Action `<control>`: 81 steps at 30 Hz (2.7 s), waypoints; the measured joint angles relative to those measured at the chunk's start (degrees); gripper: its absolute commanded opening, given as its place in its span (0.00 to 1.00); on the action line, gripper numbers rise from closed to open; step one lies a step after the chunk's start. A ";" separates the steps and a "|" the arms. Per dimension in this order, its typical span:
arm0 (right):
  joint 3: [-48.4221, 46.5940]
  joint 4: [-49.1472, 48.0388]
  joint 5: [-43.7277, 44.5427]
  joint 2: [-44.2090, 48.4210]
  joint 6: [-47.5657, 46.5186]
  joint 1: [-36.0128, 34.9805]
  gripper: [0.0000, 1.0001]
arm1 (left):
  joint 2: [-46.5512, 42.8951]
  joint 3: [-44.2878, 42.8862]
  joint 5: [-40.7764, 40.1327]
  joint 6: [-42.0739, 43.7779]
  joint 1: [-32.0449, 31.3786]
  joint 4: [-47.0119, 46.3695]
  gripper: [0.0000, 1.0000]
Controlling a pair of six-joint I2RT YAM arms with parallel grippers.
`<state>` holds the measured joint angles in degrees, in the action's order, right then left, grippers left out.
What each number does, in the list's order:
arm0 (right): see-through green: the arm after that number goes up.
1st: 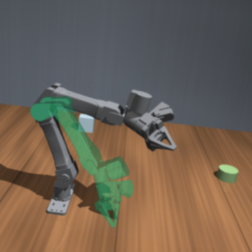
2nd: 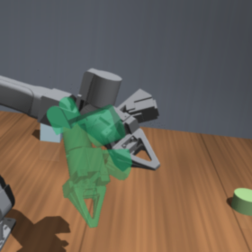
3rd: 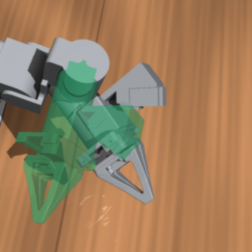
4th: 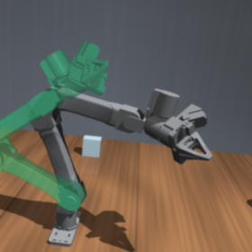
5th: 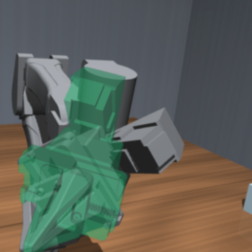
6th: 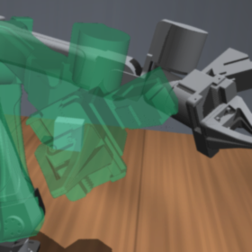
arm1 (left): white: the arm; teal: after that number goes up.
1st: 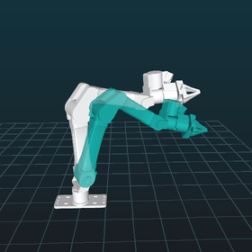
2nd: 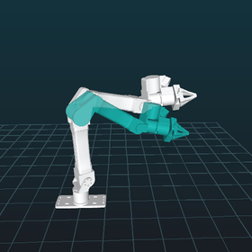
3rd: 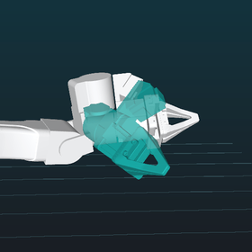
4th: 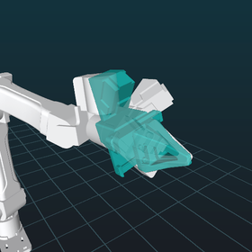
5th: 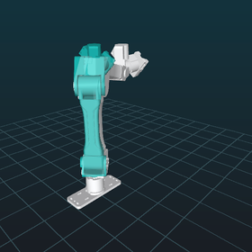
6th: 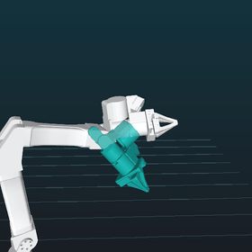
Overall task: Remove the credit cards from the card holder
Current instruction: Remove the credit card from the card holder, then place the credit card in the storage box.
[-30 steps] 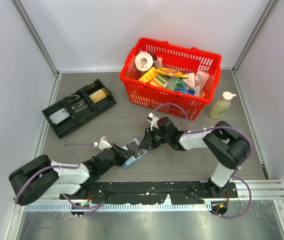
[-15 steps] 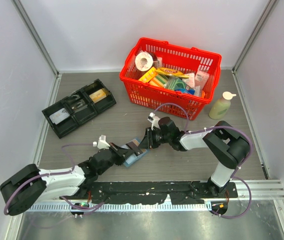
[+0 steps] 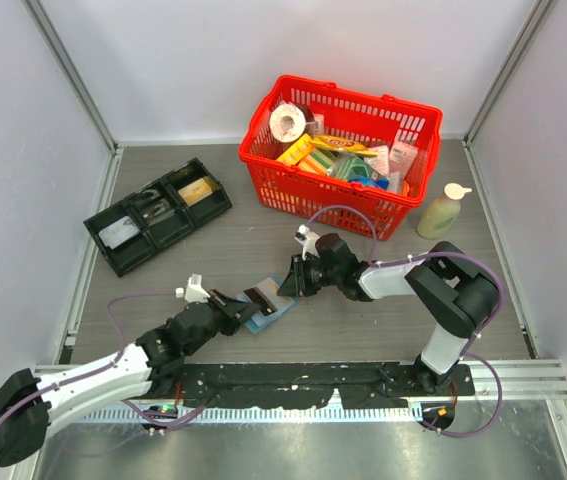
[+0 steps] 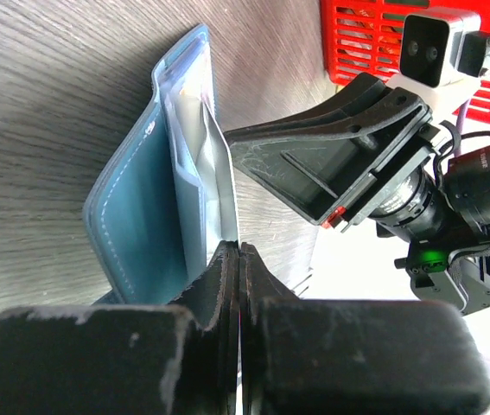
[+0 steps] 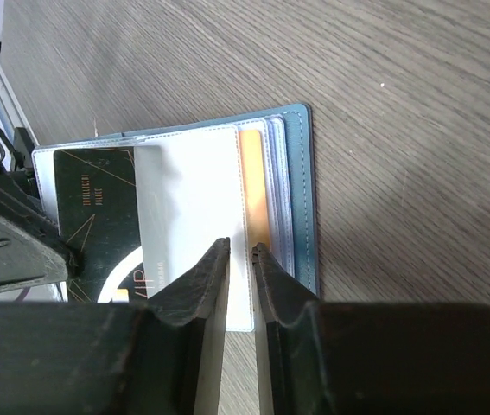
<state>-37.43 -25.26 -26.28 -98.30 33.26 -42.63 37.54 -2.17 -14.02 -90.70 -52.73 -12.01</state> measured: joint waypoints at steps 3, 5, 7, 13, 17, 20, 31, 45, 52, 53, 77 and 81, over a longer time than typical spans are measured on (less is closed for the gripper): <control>-0.09 0.17 0.09 0.02 0.00 0.00 0.22 | -5.01 0.00 -0.33 -0.35 -0.02 6.05 0.00; -0.15 0.48 0.22 0.07 0.00 0.00 0.22 | -8.48 -0.15 -0.94 -0.15 -0.02 11.34 0.00; -0.22 1.03 0.46 0.35 -0.02 -0.02 0.23 | -11.56 -0.55 -1.62 0.63 -0.02 16.39 0.00; -0.24 6.71 2.82 2.62 -1.36 0.00 0.26 | -18.99 -2.80 -3.74 5.33 -0.02 24.57 0.00; -0.26 11.08 3.78 5.55 -2.23 -0.02 0.34 | -22.99 -3.08 -4.35 9.20 -0.02 25.24 0.00; -0.39 13.38 4.07 9.44 -3.04 -0.02 0.45 | -25.03 -3.08 -4.35 12.70 -0.02 24.24 0.00; -5.81 22.36 -1.88 23.32 -13.44 -0.02 0.72 | -15.08 -10.64 5.20 33.40 -0.02 17.88 0.00; -25.40 53.90 -9.31 32.48 -40.70 0.00 0.70 | 5.05 -39.39 27.82 67.28 0.00 27.89 0.00; -27.85 61.00 -18.56 33.05 -47.76 -0.07 0.53 | 12.63 -48.85 35.15 76.83 -0.02 35.41 0.00; -27.85 61.72 -19.47 33.03 -48.37 -0.07 0.46 | 13.53 -49.55 35.82 77.81 -0.02 36.35 0.00; -12.72 39.34 -18.32 37.70 -28.11 8.79 0.01 | 5.90 -45.99 19.63 75.80 -0.02 29.20 0.91; -4.79 24.92 -16.57 40.72 -15.56 11.43 0.01 | 2.27 -39.06 12.44 69.09 -0.02 20.28 0.95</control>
<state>-42.22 -0.34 -42.85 -57.58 17.69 -31.20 39.81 -41.23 -1.58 -21.61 -52.75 8.27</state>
